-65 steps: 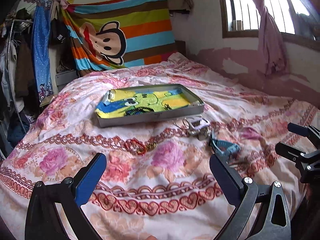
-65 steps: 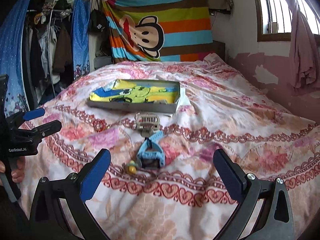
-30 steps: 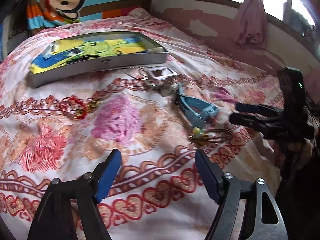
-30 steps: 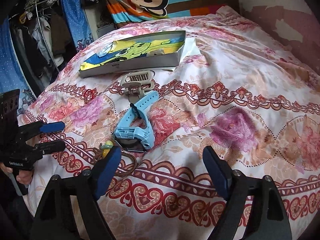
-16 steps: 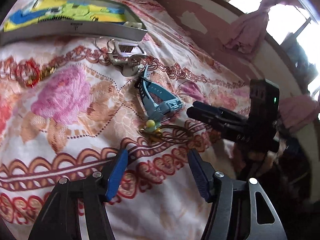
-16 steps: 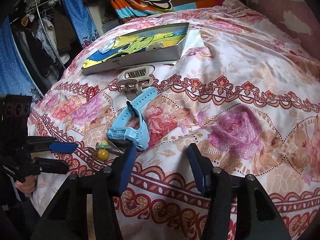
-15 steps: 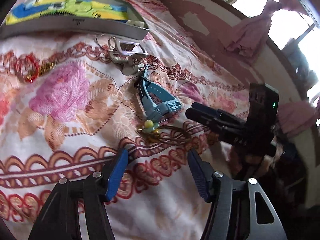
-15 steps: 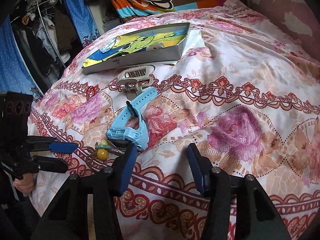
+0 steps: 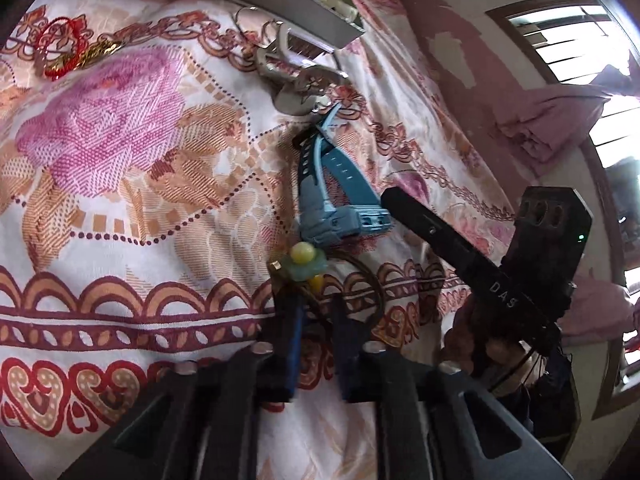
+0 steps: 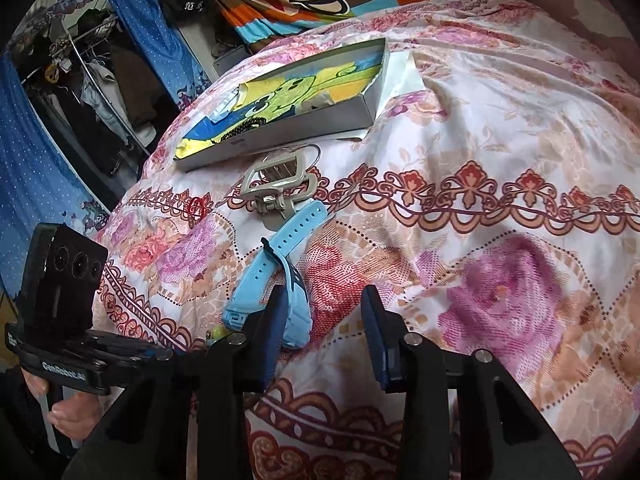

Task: Organize jewelry
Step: 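Grasp the yellow-bead hair tie with the left tool while the right tool grasps the blue watch, then carry the hair tie and watch into the tray and open both tools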

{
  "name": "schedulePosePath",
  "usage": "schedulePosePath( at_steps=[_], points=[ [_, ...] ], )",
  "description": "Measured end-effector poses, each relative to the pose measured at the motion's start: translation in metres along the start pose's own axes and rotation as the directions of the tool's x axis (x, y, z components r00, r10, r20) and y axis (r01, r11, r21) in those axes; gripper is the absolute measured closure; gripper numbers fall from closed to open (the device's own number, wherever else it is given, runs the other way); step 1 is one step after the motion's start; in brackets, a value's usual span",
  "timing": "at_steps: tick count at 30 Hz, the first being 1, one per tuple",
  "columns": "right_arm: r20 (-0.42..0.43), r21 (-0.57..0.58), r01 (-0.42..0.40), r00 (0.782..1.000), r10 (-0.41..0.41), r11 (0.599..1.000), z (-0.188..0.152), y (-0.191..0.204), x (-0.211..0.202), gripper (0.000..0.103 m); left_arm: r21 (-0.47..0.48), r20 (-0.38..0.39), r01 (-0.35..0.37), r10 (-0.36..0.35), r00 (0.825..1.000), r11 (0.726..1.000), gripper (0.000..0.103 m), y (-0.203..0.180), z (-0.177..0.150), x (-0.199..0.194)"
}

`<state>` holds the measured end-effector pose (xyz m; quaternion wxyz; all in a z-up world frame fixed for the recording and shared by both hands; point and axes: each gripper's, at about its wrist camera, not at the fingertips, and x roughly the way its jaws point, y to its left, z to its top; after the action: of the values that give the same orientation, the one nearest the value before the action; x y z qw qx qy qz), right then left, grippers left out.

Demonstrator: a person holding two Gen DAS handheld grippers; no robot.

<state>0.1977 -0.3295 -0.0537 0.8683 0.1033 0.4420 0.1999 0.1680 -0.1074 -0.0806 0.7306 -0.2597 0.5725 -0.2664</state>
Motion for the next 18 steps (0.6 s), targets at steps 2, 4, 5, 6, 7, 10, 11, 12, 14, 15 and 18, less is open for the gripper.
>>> schedulePosePath(
  at_steps=[2, 4, 5, 6, 7, 10, 11, 12, 14, 15, 18],
  points=[
    [-0.007, 0.009, -0.013, 1.000, 0.013, 1.000, 0.001, -0.001, 0.002, 0.072, -0.008, 0.006, -0.004, 0.005, 1.000, 1.000, 0.097, 0.002, 0.000, 0.002],
    [-0.014, 0.020, -0.027, 1.000, 0.027, 0.999, 0.001, -0.002, 0.004, 0.072, -0.009, 0.019, -0.018, 0.019, 1.000, 1.000, 0.099, 0.002, 0.001, 0.002],
    [-0.018, 0.016, -0.029, 0.999, 0.030, 0.999, 0.001, 0.000, 0.004, 0.073, -0.010, 0.027, -0.029, 0.029, 0.999, 1.000, 0.099, 0.005, -0.001, 0.002],
    [-0.020, 0.010, -0.029, 0.999, 0.029, 1.000, 0.000, 0.000, 0.004, 0.073, -0.010, 0.033, -0.039, 0.039, 0.999, 0.999, 0.100, 0.006, -0.001, 0.000],
    [-0.023, 0.007, -0.031, 0.999, 0.031, 0.999, 0.000, 0.001, 0.004, 0.073, -0.010, 0.040, -0.050, 0.050, 0.998, 0.999, 0.100, 0.007, -0.001, -0.001],
    [-0.037, -0.003, -0.025, 0.999, 0.025, 1.000, 0.000, 0.003, 0.007, 0.073, 0.001, 0.073, -0.087, 0.086, 0.994, 0.996, 0.100, 0.007, 0.002, -0.007],
    [-0.043, -0.017, -0.017, 0.999, 0.016, 1.000, 0.000, 0.006, 0.009, 0.073, 0.011, 0.085, -0.107, 0.105, 0.991, 0.994, 0.100, 0.006, 0.004, -0.009],
    [-0.049, -0.030, -0.012, 0.999, 0.010, 0.999, 0.001, 0.008, 0.010, 0.073, 0.025, 0.098, -0.131, 0.128, 0.987, 0.991, 0.100, 0.004, 0.007, -0.010],
    [-0.073, -0.044, -0.005, 0.997, 0.002, 0.999, 0.003, 0.013, 0.018, 0.073, 0.054, 0.127, -0.181, 0.173, 0.977, 0.982, 0.100, 0.001, 0.011, -0.014],
    [-0.088, -0.052, 0.007, 0.996, -0.011, 0.999, 0.003, 0.016, 0.023, 0.073, 0.064, 0.140, -0.197, 0.187, 0.972, 0.978, 0.100, 0.001, 0.013, -0.018],
    [-0.107, -0.064, 0.044, 0.993, -0.051, 0.997, 0.005, 0.024, 0.031, 0.082, 0.084, 0.177, -0.239, 0.222, 0.959, 0.967, 0.100, 0.003, 0.018, -0.026]
  ],
)
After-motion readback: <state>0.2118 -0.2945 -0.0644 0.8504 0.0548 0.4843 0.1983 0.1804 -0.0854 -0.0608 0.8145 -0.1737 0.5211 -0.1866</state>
